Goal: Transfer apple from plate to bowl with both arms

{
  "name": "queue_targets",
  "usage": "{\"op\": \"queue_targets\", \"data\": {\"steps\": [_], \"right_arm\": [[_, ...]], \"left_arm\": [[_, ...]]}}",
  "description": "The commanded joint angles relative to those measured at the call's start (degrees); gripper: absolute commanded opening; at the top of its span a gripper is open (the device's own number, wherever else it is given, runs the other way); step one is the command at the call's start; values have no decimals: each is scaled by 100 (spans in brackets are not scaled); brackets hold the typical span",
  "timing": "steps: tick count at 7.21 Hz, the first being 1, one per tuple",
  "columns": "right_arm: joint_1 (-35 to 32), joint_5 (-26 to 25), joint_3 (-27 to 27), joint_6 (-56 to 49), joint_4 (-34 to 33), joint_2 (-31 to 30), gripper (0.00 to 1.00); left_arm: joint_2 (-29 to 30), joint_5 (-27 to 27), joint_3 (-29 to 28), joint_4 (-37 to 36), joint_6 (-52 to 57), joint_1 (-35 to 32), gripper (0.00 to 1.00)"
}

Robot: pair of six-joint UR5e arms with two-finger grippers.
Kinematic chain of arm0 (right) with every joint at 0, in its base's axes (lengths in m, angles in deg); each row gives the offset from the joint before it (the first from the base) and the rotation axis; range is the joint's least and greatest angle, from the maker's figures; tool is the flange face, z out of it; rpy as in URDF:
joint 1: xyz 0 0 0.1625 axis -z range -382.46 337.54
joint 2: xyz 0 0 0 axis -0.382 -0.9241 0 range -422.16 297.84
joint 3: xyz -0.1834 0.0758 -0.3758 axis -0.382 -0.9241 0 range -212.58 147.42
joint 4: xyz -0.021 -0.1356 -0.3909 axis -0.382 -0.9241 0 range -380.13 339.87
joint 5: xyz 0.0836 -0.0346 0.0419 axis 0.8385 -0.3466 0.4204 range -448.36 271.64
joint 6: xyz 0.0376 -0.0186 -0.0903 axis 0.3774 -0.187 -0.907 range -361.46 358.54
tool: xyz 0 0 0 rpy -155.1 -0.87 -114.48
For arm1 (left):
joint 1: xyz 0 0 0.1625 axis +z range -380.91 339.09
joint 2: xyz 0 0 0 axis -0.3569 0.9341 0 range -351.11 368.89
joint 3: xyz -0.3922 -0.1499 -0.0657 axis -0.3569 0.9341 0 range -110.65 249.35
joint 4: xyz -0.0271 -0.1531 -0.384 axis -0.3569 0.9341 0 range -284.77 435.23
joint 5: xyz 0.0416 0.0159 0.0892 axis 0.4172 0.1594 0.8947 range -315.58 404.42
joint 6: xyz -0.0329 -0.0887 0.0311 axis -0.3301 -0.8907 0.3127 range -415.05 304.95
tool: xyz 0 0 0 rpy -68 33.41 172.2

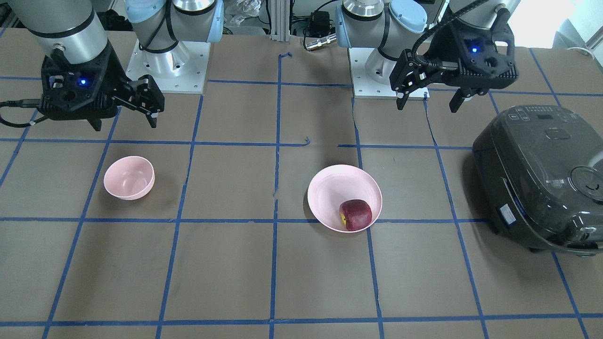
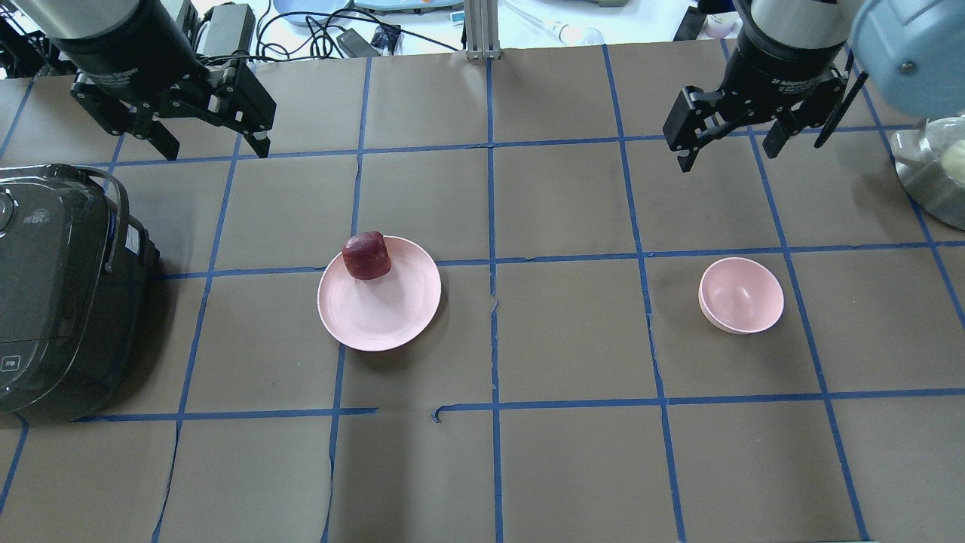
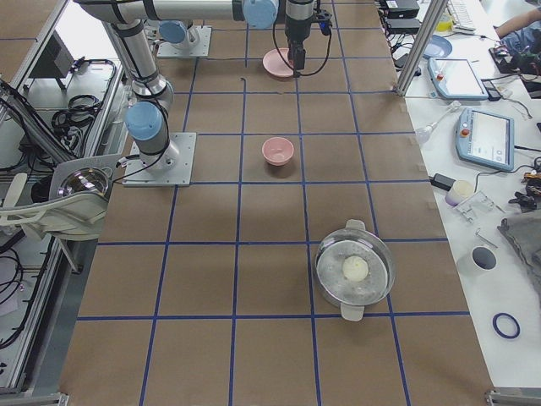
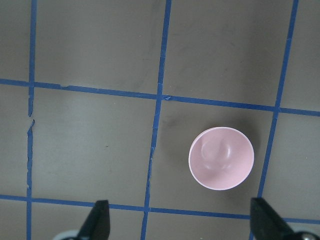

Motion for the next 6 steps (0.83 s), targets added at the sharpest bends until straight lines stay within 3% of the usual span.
{"op": "queue_targets", "data": {"steps": [1,4,6], "right_arm": [[366,29,0,-21,-20,29,100],[1157,21,96,-100,-29,501,100],[1588,38,393,-1017,-526,732,100]], "left_arm": [[0,-4,1,0,-9,0,100],[149,5,-7,-166,-52,-35,100],[359,-21,185,-508,-340,-306,100]]}}
